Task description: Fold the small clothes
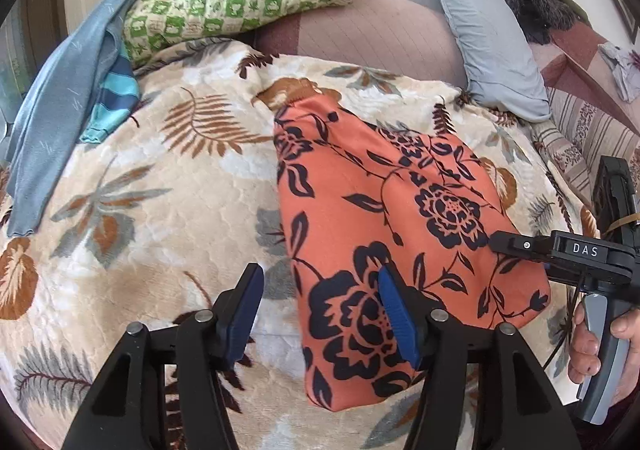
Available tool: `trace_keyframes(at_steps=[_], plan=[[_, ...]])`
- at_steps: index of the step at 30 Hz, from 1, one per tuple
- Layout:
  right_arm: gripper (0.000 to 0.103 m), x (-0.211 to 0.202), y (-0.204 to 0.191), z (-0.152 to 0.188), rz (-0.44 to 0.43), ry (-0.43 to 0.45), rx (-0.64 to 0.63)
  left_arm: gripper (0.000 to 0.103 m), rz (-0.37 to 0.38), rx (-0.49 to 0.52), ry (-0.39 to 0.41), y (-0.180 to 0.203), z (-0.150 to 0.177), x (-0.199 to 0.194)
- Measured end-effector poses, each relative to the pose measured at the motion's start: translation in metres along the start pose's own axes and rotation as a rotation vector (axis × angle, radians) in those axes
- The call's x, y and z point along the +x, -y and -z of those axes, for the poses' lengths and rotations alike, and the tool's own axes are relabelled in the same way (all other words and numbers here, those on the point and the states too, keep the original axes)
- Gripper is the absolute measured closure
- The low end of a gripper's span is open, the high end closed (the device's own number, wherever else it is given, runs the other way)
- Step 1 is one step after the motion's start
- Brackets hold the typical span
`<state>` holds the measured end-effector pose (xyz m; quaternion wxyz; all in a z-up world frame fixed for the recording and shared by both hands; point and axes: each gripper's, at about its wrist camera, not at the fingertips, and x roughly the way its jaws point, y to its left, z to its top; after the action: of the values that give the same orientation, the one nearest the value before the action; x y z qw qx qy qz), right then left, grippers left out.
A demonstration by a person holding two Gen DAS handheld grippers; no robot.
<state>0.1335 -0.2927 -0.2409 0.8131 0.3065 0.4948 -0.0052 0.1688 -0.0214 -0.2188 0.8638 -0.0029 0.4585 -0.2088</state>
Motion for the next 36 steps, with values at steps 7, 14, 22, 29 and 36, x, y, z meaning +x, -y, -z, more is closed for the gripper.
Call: trace_keyframes(at_steps=[7, 14, 22, 29, 36], plan=[[0.048, -0.039, -0.007, -0.008, 0.075, 0.259, -0.050, 0.042, -0.105, 0.087, 0.064, 0.007, -0.001, 0.001], [0.048, -0.029, -0.043, -0.027, -0.001, 0.320, -0.153, 0.041, -0.213, 0.222, 0.019, 0.014, 0.004, 0.030], [0.048, 0.009, -0.069, -0.048, -0.131, 0.232, -0.126, 0.041, -0.217, 0.275, 0.008, 0.014, 0.003, 0.042], [0.048, 0.079, -0.040, -0.064, 0.094, 0.033, -0.025, 0.016, -0.129, 0.185, -0.025, -0.010, -0.008, 0.052], [0.048, 0.072, -0.064, -0.064, 0.172, 0.068, -0.143, 0.011, -0.108, 0.138, -0.044, -0.011, -0.014, 0.058]])
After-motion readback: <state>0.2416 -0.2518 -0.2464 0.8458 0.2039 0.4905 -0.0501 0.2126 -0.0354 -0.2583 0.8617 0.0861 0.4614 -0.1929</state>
